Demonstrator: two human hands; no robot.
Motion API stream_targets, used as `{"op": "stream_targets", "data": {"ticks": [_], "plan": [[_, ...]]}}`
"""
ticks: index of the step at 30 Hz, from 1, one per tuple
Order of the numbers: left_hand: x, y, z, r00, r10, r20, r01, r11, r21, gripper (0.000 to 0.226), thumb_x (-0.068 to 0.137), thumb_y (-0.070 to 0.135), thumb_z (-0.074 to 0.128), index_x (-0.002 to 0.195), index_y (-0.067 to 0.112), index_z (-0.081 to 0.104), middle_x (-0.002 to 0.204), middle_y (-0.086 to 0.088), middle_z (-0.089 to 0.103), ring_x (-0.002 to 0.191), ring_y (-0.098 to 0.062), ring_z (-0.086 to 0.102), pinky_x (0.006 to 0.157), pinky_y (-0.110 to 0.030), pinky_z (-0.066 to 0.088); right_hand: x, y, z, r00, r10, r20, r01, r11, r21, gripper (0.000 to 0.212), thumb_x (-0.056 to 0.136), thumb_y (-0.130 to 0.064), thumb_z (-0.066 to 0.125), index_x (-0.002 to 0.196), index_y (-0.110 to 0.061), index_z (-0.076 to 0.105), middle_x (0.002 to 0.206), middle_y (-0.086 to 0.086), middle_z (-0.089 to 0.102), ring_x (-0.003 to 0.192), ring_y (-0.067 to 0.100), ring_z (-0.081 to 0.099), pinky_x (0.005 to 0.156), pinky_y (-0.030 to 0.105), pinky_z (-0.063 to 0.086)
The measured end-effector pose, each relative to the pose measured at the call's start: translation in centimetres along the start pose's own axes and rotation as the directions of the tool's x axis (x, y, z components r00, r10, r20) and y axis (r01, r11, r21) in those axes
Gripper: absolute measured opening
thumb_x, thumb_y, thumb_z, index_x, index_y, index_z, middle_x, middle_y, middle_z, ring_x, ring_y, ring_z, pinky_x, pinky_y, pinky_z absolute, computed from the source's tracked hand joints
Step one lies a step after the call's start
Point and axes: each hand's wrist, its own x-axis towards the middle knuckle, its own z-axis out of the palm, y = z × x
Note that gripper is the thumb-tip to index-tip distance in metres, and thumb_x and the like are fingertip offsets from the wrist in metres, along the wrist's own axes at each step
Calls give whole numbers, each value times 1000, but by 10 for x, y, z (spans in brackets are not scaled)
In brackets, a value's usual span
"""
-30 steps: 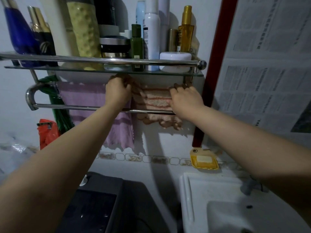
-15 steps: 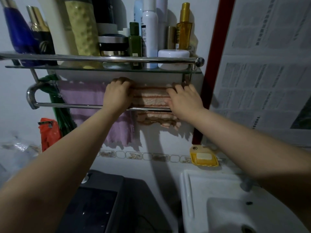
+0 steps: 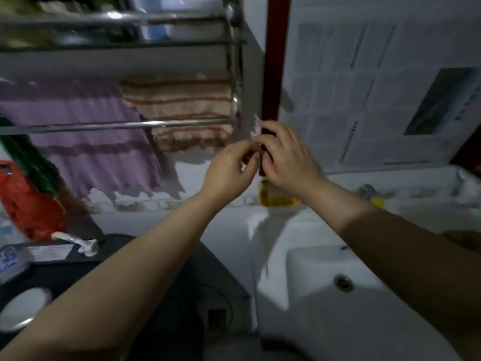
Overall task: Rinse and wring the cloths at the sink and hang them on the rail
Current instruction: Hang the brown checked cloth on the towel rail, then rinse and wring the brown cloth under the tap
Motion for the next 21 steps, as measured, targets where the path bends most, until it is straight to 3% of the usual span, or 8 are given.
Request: {"op": "stream_targets", "data": {"ticks": [5, 10, 13, 16, 19, 21], "plan": [[-17, 25, 87, 968, -168, 187, 185, 980, -77, 23, 90, 22, 57, 113, 20, 58, 92, 7, 63, 73, -8, 58, 69, -28, 48, -88, 55, -15, 945, 285, 162, -298, 953, 55, 32, 86, -15, 50, 117, -12, 59, 116, 9, 56, 110, 28, 55, 85, 40, 49], [-31, 65, 185, 917, -253, 308, 315, 933, -174, 23, 91, 19, 57, 114, 22, 56, 90, 11, 59, 71, 0, 56, 70, -27, 48, -171, 124, -39, 874, 381, 301, -401, 916, 7, 32, 91, -18, 46, 121, -14, 56, 119, 5, 55, 112, 25, 53, 86, 38, 47], [-36, 98, 234, 921, -268, 284, 334, 917, -217, 19, 92, 23, 53, 110, 26, 57, 88, 13, 61, 76, -4, 58, 67, -30, 50, -211, 169, -62, 839, 492, 233, -520, 851, 73, 25, 93, -20, 48, 116, -15, 58, 115, 4, 57, 105, 22, 56, 78, 36, 49], [-51, 131, 275, 955, -223, 193, 264, 939, -219, 13, 92, 27, 48, 104, 28, 53, 69, 9, 59, 62, -11, 54, 57, -27, 44, -256, 216, -81, 817, 562, 132, -576, 809, 122, 22, 94, -22, 46, 107, -10, 59, 103, 6, 60, 87, 21, 59, 65, 31, 46], [-68, 153, 319, 945, -192, 266, 230, 966, -120, 12, 91, 33, 43, 102, 32, 48, 58, 7, 54, 53, -13, 51, 52, -29, 42, -311, 272, -86, 712, 673, 201, -684, 729, -17, 16, 93, -17, 51, 106, -12, 59, 103, 7, 61, 88, 26, 59, 67, 33, 46], [-74, 160, 349, 903, -259, 343, 307, 947, -93, 16, 91, 33, 43, 105, 30, 50, 60, 5, 60, 55, -16, 56, 54, -35, 48, -346, 314, -83, 564, 773, 290, -752, 626, -205, 24, 90, -16, 53, 113, -14, 57, 115, 11, 58, 101, 31, 58, 81, 39, 49]]}}
